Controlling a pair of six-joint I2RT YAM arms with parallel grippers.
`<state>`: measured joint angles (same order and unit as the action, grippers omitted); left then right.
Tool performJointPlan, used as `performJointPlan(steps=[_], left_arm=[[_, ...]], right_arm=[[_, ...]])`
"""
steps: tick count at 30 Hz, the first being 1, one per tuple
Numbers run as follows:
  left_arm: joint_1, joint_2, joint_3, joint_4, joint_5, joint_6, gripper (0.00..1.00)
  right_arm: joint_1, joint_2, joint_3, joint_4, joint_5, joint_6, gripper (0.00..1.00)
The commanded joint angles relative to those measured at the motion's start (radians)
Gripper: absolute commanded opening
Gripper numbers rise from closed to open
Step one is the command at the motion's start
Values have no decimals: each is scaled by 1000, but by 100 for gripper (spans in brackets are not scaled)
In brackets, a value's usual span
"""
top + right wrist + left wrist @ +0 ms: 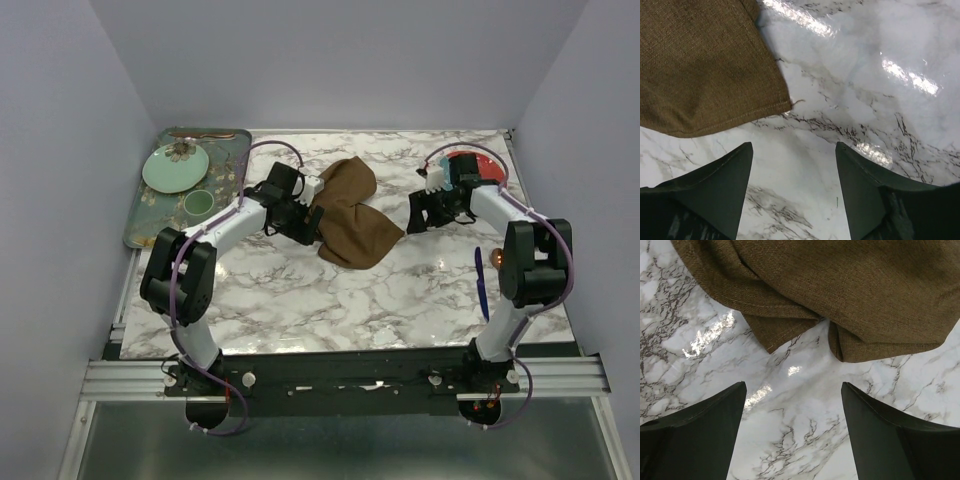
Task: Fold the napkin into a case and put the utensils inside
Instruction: Pick up the crumpled napkin from the center of the board.
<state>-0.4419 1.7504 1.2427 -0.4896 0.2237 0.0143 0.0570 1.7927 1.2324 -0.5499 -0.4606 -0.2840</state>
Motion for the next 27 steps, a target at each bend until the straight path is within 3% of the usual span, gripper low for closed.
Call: performJointPlan(steps=[1,4,6,10,16,22,27], left_arm=[[-11,11,-8,40,37,-5,86],[-11,5,-14,37,28,-7,87],[-11,-3,-32,37,19,-8,89],[-11,-43,-72,43,16,-11,90],[9,-74,-83,36,-14,-8,91],[20,-103,-81,29,-9,-4,91],[22,-121,-92,36,5,-5,91]], right_arm=[[49,72,58,47,23,20,74],[73,102,64,74,51,32,73],[89,122,70,97,72,34,60],[148,145,101,97,161,25,50],[228,189,170,-14,279,23,49],[236,240,252,-99,385,88,53],[236,221,227,-108,401,68,56]])
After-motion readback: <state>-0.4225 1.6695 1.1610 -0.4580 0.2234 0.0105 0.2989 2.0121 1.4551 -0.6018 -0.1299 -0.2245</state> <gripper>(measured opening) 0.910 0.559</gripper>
